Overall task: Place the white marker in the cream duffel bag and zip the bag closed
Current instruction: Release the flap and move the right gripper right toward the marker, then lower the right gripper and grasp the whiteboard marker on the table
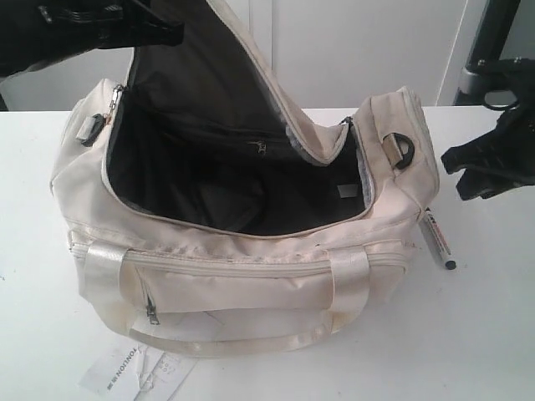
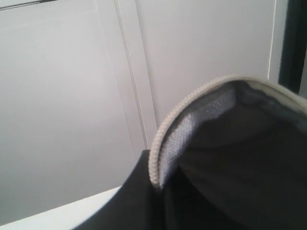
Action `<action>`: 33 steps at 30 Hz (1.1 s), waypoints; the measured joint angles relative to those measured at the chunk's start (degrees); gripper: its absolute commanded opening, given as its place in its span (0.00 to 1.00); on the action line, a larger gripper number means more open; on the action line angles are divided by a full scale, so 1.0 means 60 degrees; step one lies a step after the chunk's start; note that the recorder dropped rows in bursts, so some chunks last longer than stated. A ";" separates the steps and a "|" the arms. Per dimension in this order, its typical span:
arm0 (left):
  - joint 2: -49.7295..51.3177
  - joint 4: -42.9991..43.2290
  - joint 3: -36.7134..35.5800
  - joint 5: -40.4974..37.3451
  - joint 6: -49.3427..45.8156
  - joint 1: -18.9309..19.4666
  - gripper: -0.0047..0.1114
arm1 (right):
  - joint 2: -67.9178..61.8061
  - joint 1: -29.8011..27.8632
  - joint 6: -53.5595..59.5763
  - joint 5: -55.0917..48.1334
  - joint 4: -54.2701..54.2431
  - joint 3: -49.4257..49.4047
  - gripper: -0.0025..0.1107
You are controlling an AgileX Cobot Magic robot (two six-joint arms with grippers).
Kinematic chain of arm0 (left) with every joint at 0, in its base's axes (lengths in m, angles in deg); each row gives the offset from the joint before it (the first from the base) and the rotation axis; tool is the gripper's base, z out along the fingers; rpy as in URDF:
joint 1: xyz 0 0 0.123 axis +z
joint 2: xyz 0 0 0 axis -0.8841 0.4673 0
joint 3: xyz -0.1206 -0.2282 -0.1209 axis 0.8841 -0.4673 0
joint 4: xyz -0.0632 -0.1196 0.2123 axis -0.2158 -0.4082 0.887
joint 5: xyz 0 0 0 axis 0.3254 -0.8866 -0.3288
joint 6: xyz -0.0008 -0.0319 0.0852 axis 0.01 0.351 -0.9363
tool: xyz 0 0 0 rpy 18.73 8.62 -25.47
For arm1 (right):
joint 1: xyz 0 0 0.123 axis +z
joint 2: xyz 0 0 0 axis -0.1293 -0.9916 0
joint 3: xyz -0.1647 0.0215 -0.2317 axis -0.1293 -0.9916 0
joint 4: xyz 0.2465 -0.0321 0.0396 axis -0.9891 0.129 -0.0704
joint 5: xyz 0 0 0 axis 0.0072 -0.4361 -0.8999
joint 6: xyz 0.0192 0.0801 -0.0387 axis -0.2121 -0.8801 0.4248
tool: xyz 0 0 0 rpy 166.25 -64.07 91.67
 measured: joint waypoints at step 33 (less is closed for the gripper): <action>0.0000 -0.0514 0.0046 -0.0072 -0.0319 0.0000 0.04 | -0.2322 0.0180 -0.0299 0.1342 0.0258 -0.0022 0.44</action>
